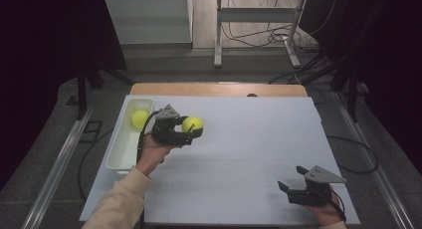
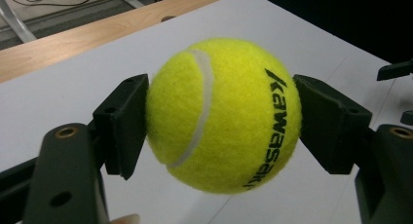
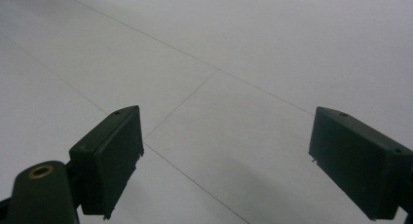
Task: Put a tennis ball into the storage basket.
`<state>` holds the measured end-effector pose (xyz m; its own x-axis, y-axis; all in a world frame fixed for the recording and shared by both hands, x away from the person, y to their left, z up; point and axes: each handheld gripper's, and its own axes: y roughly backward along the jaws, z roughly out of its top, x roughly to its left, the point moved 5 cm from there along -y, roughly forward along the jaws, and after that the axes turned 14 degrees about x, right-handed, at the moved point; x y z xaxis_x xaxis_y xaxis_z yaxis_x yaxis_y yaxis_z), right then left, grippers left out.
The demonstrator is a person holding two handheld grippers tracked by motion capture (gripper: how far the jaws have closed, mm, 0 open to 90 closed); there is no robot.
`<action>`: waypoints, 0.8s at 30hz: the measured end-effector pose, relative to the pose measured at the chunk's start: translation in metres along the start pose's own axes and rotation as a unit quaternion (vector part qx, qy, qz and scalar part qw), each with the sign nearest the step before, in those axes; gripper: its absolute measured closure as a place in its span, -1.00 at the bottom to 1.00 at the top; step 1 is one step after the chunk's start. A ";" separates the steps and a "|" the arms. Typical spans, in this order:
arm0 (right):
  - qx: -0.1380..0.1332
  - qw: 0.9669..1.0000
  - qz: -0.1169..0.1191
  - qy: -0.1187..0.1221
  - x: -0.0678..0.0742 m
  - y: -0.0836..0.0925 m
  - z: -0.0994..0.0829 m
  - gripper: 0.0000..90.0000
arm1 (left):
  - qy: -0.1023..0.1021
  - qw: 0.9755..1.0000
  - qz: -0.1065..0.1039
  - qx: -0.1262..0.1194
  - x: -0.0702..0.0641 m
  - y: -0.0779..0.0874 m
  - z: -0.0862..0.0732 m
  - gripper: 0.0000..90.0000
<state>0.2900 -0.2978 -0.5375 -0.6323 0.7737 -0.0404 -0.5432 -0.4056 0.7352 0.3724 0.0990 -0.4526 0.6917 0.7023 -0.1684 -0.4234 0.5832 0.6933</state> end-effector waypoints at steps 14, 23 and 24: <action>0.000 1.000 0.000 0.000 0.000 0.000 0.000 -0.71 | 0.013 1.000 0.010 -0.010 0.008 0.014 -0.009 -0.42; 0.001 1.000 0.000 0.000 0.000 0.000 0.000 -0.71 | 0.014 1.000 0.016 -0.010 0.010 0.021 -0.015 -0.43; 0.001 1.000 0.000 0.000 0.000 0.000 0.000 -0.71 | 0.014 1.000 0.016 -0.010 0.010 0.021 -0.015 -0.43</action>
<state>0.2901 -0.2976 -0.5376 -0.6319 0.7740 -0.0408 -0.5430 -0.4045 0.7359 0.3620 0.1244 -0.4506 0.6616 0.7313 -0.1657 -0.4563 0.5680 0.6849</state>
